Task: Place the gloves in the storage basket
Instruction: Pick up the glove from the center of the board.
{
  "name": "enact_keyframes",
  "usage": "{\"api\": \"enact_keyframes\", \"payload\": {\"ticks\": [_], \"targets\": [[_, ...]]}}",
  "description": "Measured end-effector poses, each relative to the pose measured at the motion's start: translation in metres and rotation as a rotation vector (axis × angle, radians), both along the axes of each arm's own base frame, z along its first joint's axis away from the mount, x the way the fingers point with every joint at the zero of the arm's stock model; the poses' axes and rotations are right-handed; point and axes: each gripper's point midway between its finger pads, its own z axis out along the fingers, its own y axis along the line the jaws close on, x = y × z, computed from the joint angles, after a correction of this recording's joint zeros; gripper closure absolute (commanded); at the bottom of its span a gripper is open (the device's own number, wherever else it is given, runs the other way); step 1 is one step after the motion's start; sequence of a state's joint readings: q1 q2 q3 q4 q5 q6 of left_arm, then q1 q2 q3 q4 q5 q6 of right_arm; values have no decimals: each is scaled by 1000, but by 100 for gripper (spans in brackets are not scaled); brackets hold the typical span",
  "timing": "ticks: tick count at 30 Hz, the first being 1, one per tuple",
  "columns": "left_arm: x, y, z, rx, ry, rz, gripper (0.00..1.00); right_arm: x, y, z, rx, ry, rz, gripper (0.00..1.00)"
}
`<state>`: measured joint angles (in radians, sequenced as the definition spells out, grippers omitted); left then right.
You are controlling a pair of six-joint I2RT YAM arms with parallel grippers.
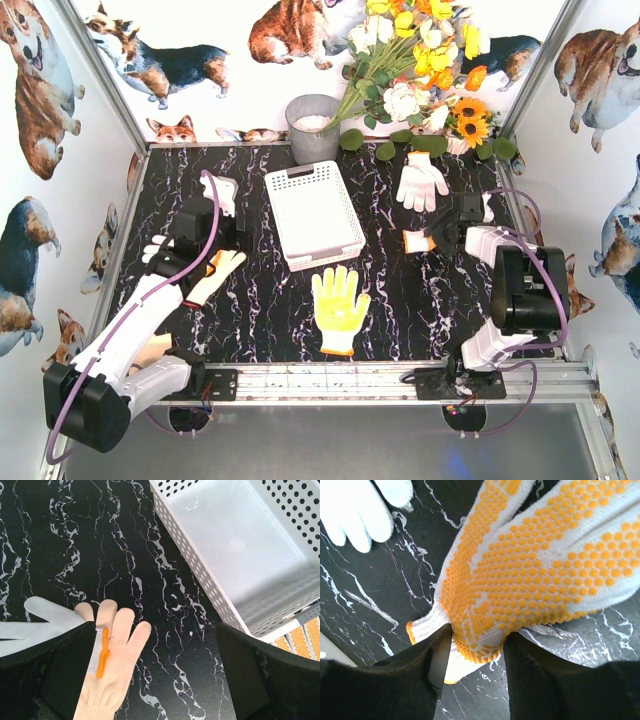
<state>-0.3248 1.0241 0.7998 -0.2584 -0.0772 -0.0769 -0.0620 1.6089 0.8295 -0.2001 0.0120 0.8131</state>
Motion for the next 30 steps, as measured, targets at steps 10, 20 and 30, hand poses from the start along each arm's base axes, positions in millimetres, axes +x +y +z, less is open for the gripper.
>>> {"api": "enact_keyframes", "payload": {"ticks": [10, 20, 30], "targets": [[-2, -11, 5, -52, -6, -41, 1, -2, 10, 22, 34, -18, 106, 86], [-19, -135, 42, -375, 25, -356, 3, -44, 74, 166, 181, -371, 412, 89], [-98, -282, 74, -650, 155, -758, 9, -105, 163, 228, 403, -594, 749, 88]]}}
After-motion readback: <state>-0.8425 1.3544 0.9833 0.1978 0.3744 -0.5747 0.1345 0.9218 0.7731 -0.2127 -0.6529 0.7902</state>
